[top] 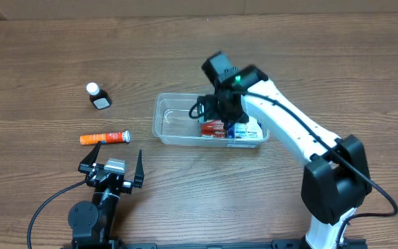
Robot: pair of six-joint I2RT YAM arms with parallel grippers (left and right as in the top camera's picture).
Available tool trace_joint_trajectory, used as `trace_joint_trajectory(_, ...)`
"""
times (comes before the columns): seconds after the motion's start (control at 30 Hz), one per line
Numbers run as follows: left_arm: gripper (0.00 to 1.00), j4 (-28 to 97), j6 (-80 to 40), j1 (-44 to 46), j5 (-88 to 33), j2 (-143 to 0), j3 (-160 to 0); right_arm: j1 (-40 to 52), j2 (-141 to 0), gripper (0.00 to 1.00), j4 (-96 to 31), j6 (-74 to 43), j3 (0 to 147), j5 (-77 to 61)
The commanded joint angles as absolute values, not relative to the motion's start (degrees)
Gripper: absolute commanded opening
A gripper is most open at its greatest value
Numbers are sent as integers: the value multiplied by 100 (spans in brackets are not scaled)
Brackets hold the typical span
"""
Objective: Pack container
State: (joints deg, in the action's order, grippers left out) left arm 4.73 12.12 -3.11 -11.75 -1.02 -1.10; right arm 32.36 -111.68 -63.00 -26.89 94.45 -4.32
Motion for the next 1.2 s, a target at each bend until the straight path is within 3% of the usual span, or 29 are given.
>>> trace_joint_trajectory(0.0, 100, 462, 1155, -331, -1201, -71, -95, 3199, -10628, 91, -7032, -2541, 10606, 62)
trace_joint_trajectory(0.13, 100, 462, 1155, -331, -1201, -71, -95, 2724, -10283, 100, -8053, -2510, 11365, 1063)
trace_joint_trajectory(0.33, 100, 462, 1155, -331, -1201, -71, -95, 349, -10213, 100, -8283, -2510, 11343, 1288)
trace_joint_trajectory(0.5, 100, 462, 1155, -331, -1201, -71, -95, -773, -10213, 100, -8283, -2510, 11343, 1284)
trace_joint_trajectory(0.93, 100, 51, 1374, -342, -1437, -185, -561, -1164, -10213, 100, -8285, -2512, 11343, 1284)
trace_joint_trajectory(1.03, 100, 836, 1417, -346, -757, -1367, -1772, -1164, -10213, 100, -8285, -2512, 11343, 1284)
trace_joint_trajectory(1.17, 100, 1769, 1317, -563, -537, -4167, -4080, -1164, -10213, 100, -8285, -2510, 11343, 1284)
